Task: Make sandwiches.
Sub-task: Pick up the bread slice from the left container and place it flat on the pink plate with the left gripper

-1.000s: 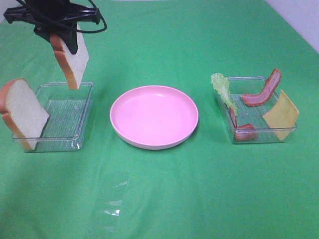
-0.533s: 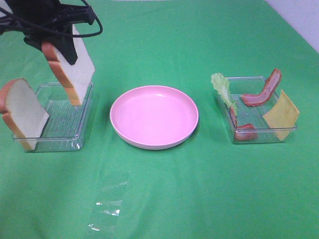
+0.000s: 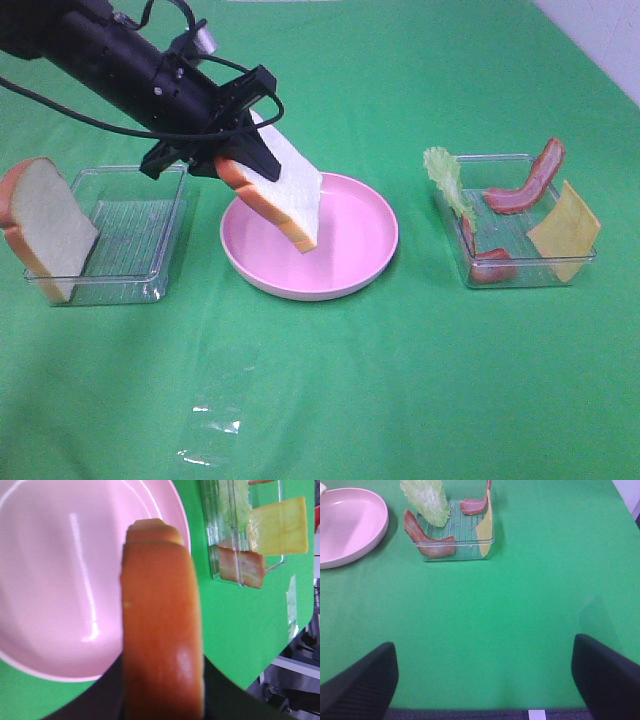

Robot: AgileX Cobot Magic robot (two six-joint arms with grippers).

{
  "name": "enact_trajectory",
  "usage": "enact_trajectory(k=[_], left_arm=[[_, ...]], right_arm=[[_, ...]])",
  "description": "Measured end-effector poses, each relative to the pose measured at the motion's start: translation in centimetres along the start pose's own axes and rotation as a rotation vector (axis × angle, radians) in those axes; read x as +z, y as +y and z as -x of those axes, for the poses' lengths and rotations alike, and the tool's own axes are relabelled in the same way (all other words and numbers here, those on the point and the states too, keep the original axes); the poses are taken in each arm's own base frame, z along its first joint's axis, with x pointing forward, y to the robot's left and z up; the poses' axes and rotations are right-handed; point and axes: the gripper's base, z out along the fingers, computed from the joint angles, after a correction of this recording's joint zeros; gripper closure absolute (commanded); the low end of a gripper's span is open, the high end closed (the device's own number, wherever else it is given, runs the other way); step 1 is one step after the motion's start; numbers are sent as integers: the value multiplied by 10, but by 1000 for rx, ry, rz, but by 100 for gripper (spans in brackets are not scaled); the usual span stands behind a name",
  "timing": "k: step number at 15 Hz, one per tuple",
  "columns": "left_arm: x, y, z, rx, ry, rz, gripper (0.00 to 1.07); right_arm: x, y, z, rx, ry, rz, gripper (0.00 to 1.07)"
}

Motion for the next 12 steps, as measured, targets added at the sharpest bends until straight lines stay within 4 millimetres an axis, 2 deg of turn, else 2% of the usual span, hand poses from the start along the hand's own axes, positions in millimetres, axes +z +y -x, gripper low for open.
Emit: enact_trajectory(k=[4,7,12], left_arm=[[29,14,3,-22,16,-59,107],[52,9,17,-2,14,-82,107],[72,14,21,-44,32,-81,107]], right_arm=[[0,0,0,0,0,0,18],[0,0,0,0,0,0,18],[0,0,0,0,0,0,18]])
